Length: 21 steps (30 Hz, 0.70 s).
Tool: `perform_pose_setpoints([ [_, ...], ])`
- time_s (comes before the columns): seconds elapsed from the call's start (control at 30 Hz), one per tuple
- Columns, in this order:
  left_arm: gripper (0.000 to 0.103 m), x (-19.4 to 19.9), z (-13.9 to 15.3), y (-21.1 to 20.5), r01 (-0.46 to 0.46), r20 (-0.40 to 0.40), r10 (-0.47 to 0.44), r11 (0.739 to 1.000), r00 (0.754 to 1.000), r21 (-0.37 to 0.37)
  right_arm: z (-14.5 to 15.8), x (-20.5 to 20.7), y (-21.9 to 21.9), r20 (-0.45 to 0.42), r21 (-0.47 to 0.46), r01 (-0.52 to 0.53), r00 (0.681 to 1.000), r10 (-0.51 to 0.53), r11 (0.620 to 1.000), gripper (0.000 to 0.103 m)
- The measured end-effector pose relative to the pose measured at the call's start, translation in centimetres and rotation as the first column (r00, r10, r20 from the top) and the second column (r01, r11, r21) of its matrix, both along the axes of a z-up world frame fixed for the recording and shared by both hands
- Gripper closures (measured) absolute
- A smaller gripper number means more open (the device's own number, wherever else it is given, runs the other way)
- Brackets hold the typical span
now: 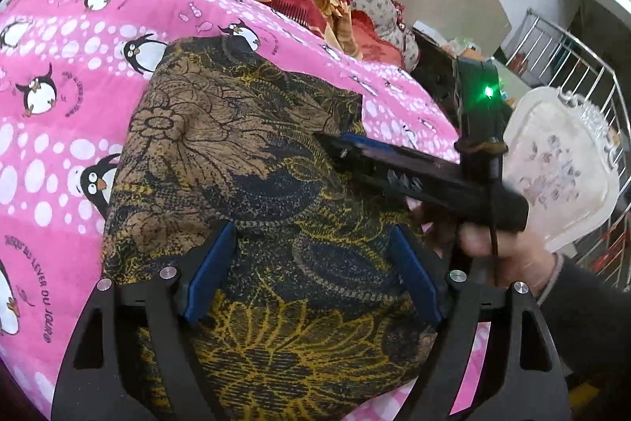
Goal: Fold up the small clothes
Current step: 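Press the folded shirt flat with both open grippers, then lift away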
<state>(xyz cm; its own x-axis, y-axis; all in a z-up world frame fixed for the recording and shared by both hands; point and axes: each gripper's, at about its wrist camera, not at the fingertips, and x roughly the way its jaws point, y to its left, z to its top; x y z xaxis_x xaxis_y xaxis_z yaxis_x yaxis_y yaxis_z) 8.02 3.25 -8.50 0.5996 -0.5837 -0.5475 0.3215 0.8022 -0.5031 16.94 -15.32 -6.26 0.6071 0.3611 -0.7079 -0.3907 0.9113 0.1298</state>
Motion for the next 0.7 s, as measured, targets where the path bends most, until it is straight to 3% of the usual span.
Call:
perform_pose_setpoints([
  [0.07, 0.022, -0.1, 0.0, -0.2, -0.002, 0.002, 0.002, 1.0, 1.0, 0.014, -0.1, -0.2, 0.4, -0.001, 0.031, -0.067, 0.998, 0.067, 0.997, 0.021],
  [0.13, 0.022, -0.3, 0.2, -0.6, -0.001, 0.005, 0.001, 0.999, 1.0, 0.038, -0.3, -0.4, 1.1, -0.004, 0.002, -0.13, 0.992, 0.13, 0.992, 0.019],
  [0.2, 0.022, -0.6, 0.5, -0.5, -0.006, 0.004, 0.006, 0.999, 1.0, 0.042, -0.1, 0.1, 1.4, -0.045, -0.021, -0.143, 0.989, 0.142, 0.989, 0.02],
  [0.27, 0.022, -1.3, 1.6, -0.1, -0.012, -0.019, 0.013, 0.999, 1.0, 0.053, 0.9, 0.4, 1.0, -0.105, -0.029, -0.128, 0.987, 0.124, 0.991, 0.033],
  [0.3, 0.022, -2.2, 2.3, 0.5, -0.01, -0.015, 0.01, 0.999, 1.0, 0.035, 1.7, 0.2, 0.5, -0.122, -0.033, -0.105, 0.987, 0.1, 0.994, 0.035],
  [0.43, 0.022, -5.2, 3.9, 2.6, -0.038, 0.023, 0.036, 0.998, 0.999, 0.058, 5.4, -2.4, -1.1, -0.053, -0.033, -0.088, 0.995, 0.086, 0.996, 0.037],
  [0.5, 0.022, -5.1, 3.3, 2.7, -0.04, 0.0, 0.04, 0.996, 0.999, 0.084, 6.4, -4.0, -0.6, -0.027, -0.024, -0.153, 0.988, 0.152, 0.988, 0.051],
  [0.57, 0.024, -4.5, 2.2, 2.4, -0.036, -0.057, 0.041, 0.995, 0.998, 0.092, 6.1, -5.1, 0.6, -0.026, -0.035, -0.214, 0.977, 0.213, 0.976, 0.059],
  [0.63, 0.026, -4.6, 1.5, 1.9, -0.03, -0.057, 0.036, 0.994, 0.998, 0.105, 4.4, -5.7, 1.9, -0.056, -0.074, -0.263, 0.964, 0.259, 0.962, 0.06],
  [0.7, 0.026, -4.6, 0.9, 1.9, -0.027, -0.061, 0.033, 0.995, 0.998, 0.098, 1.6, -5.5, 1.9, -0.107, -0.158, -0.248, 0.967, 0.233, 0.956, 0.059],
])
